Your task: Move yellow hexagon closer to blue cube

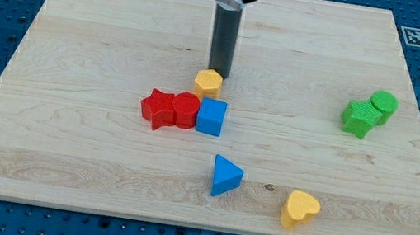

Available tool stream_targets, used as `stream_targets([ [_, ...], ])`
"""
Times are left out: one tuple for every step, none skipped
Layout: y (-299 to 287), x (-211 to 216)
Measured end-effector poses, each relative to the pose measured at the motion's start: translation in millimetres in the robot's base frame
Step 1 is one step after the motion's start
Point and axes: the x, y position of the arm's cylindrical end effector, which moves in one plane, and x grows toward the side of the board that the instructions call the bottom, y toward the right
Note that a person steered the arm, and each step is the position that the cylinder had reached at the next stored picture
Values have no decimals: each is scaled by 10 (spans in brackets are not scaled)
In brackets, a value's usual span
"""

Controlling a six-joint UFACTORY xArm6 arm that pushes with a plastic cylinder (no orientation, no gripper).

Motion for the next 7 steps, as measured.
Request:
stream_targets([
  [-191,0],
  [-223,0],
  [-195,0],
  [-121,26],
  [-61,98],
  [-1,139],
  [93,139],
])
